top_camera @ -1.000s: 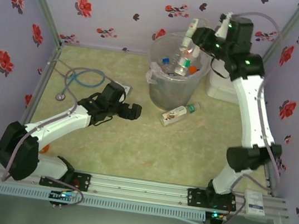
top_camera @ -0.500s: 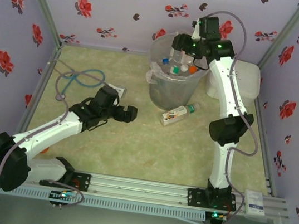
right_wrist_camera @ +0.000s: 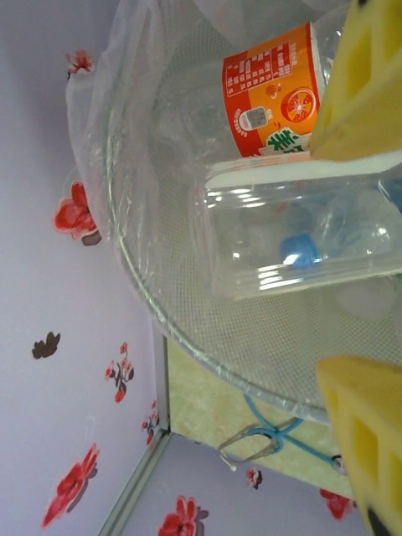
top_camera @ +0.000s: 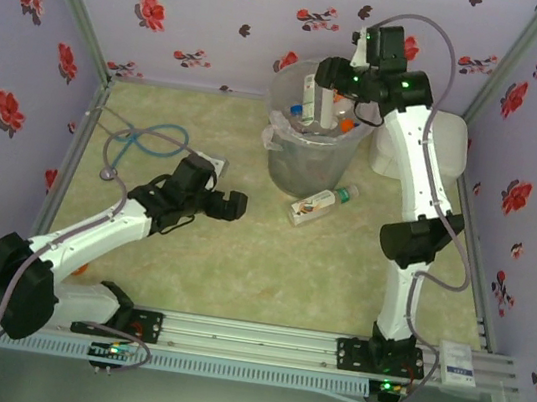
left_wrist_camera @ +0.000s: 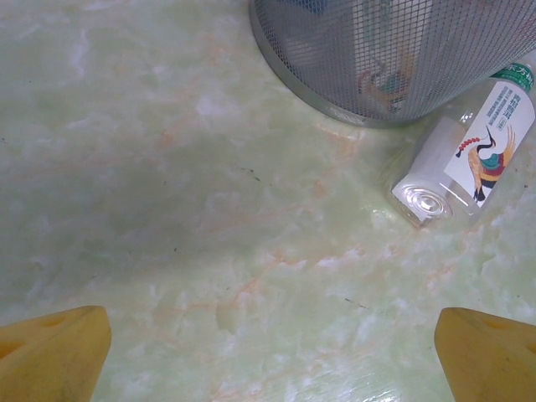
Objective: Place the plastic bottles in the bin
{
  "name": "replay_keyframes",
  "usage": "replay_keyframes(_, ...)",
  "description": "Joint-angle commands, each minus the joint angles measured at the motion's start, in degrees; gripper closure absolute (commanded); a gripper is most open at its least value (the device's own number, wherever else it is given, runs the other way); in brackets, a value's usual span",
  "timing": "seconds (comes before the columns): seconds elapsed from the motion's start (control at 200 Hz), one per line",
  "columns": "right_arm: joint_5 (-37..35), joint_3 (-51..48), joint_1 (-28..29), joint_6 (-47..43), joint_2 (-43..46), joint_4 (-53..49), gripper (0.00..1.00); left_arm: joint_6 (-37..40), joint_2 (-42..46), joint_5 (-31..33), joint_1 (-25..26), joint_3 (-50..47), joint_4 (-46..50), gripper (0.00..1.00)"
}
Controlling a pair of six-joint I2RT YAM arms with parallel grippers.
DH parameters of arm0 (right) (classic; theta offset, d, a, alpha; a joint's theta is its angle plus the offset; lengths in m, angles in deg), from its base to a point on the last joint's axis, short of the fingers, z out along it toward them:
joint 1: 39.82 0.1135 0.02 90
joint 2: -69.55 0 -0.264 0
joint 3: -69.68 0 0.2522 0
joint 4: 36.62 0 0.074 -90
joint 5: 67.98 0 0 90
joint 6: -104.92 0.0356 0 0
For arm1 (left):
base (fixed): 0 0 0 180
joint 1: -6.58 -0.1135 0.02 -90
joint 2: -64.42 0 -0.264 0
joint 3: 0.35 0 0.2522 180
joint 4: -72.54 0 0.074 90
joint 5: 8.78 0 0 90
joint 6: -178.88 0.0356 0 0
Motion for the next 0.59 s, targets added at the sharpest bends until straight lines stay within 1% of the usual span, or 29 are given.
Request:
replay_keyframes(0.0, 0.15, -1.19, 1.74, 0.04, -0.42, 2.19, 0.53, -1.09, -0.25, 0.62, 0.16, 1.22, 0.36, 0.0)
replay_keyframes(0.02, 0.16, -1.24, 2.02, 0.01, -0.81, 2.25, 0.55, -1.01, -0.27, 0.57, 0.18, 1.31, 0.42, 0.0)
replay_keyframes(0.065, 0.25, -1.18, 2.23, 0.12, -1.88, 2.3, 0.57, -0.91, -0.23, 0.65, 0.23, 1.49, 0.62, 0.0)
replay_keyframes(0.165, -0.07, -1.35, 2.43, 0.46, -3.86, 1.3, 0.57, -0.98, -0.12, 0.7, 0.19, 1.59, 1.03, 0.0)
replay_keyframes(0.265, -0.47, -1.44, 2.77, 0.47, -3.46, 0.19, 0.58, -1.63, 0.88, 0.7, 0.19, 0.61, 1.14, 0.0)
replay_keyframes(0.46, -3.13, -1.59, 2.71, 0.91, 2.74, 1.22, 0.57, -2.49, 1.23, 0.58, 0.19, -1.56, -0.91, 0.0)
replay_keyframes(0.54, -4.82, -4.24, 2.46, 1.07, 6.57, 1.38, 0.53, -2.32, 0.98, -0.06, 0.19, -1.39, -1.54, 0.0)
replay_keyframes(0.59, -5.37, -7.97, 1.7, 1.59, 9.94, 1.93, 0.52, -2.19, 0.92, -0.1, 0.19, -1.32, -1.71, 0.0)
